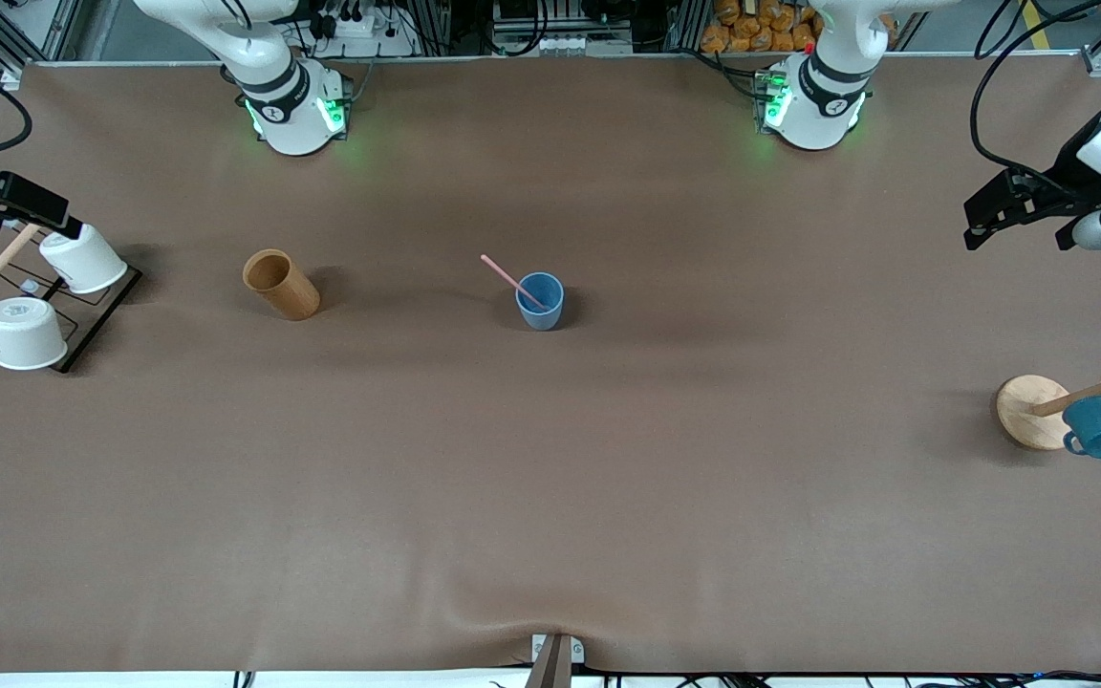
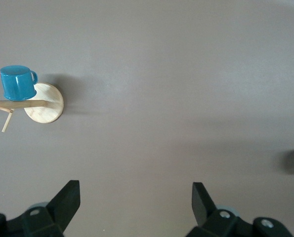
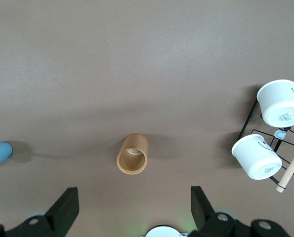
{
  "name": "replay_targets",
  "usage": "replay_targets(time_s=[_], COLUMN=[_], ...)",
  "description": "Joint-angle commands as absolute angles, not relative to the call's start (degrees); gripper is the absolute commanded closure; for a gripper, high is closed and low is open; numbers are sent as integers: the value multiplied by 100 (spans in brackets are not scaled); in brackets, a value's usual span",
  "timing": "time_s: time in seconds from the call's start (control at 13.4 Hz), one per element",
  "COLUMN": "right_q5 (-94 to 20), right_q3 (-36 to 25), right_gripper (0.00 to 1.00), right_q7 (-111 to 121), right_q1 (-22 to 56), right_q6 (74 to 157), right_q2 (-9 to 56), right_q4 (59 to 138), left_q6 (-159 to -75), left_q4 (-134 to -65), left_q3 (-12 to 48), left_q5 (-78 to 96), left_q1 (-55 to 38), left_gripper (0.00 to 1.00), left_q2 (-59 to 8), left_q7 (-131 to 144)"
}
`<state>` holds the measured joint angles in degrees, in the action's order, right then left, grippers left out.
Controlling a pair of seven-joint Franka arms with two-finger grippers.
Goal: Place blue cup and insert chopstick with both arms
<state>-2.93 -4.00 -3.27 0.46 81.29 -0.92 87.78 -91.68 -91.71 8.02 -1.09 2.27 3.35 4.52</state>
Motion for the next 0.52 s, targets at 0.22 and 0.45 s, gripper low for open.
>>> replay_targets(time_s=[0.22,0.45], right_q5=[-176,-176], right_q3=[-53,-62], right_gripper=[0,0], right_q7=[-360,-360], right_q1=[-193,-193], right_q6=[8253,8253], right_q2=[-229,-246], right_q4=[8833,8833], left_q6=[-8798,-8719], left_q4=[-8991,-8982], left_q3=[791,800], left_q5=[9,9], left_q1=[237,237], left_gripper=[0,0], left_q2=[325,334], left_q7=[457,457])
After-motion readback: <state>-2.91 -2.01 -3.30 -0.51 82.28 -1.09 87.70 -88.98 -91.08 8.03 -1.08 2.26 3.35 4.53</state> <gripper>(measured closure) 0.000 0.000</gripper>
